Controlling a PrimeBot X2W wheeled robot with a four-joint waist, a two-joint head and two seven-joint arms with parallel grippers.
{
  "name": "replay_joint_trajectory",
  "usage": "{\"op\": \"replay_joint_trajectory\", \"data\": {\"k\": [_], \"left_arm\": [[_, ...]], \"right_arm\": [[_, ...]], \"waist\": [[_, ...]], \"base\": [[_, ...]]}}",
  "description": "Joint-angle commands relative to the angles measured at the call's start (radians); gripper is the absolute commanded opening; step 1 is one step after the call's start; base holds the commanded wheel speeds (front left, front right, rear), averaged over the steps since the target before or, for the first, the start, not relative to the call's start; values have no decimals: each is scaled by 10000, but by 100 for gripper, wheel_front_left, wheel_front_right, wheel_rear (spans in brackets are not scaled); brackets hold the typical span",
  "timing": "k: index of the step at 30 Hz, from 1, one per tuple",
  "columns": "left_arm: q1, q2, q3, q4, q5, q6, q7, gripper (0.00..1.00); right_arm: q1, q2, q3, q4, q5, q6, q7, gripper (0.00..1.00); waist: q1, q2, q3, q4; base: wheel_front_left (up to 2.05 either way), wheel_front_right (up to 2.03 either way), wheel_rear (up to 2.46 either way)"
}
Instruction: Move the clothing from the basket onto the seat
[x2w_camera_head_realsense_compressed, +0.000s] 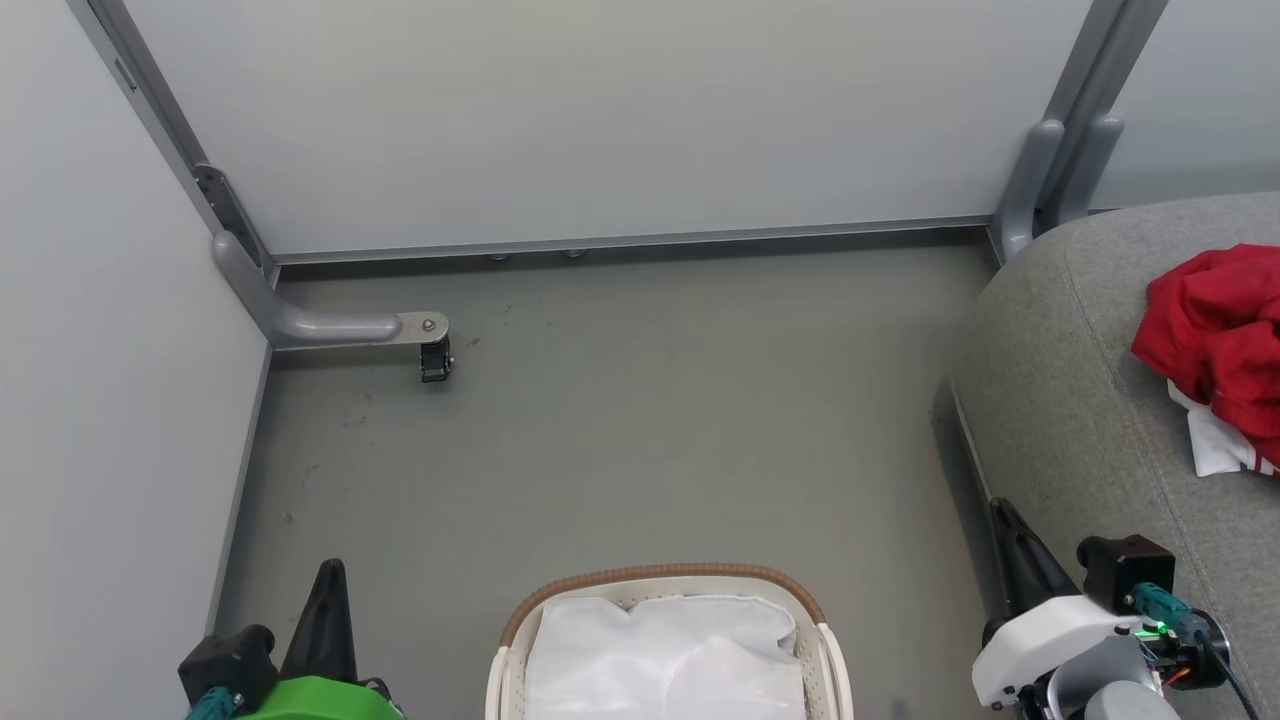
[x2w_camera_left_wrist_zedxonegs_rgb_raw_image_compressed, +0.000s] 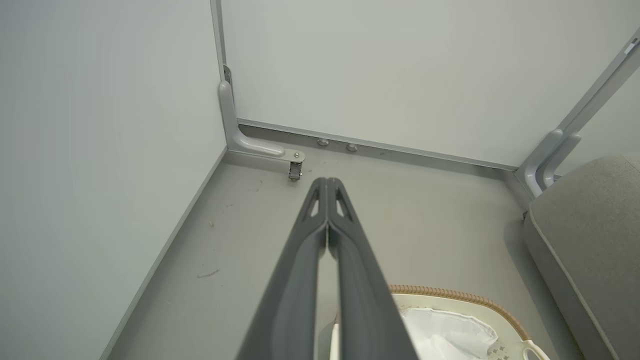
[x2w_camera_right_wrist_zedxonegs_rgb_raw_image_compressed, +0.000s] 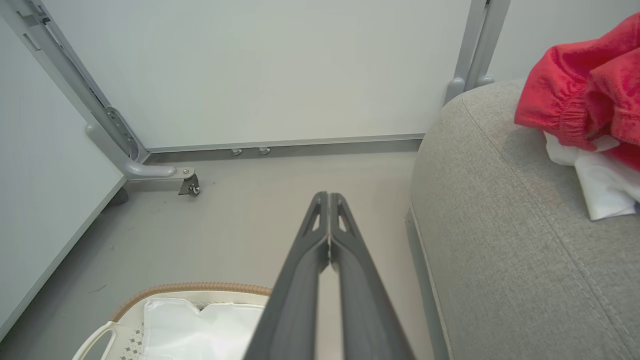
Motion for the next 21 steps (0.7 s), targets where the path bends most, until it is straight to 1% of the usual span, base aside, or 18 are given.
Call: {"op": "replay_joint_trajectory", "data": {"k": [1, 11, 21], "left_arm": [[-75, 27, 62, -165, -527, -1, 111, 0], [-211, 34, 220, -370, -2277, -4, 598, 0], [-347, 41, 355, -544, -3828, -6, 1026, 0]], "right_arm": [[-191, -50, -111, -142, 515, 0, 144, 0], [-108, -66, -146, -455, 2464, -1, 572, 0], [-66, -80, -207, -694, 4169, -3, 970, 0]], "waist": [[1, 0, -5, 0], [1, 0, -37, -1], [1, 0, -70, -2]], "base": [[0, 0, 0], [0, 0, 0], [0, 0, 0]]}}
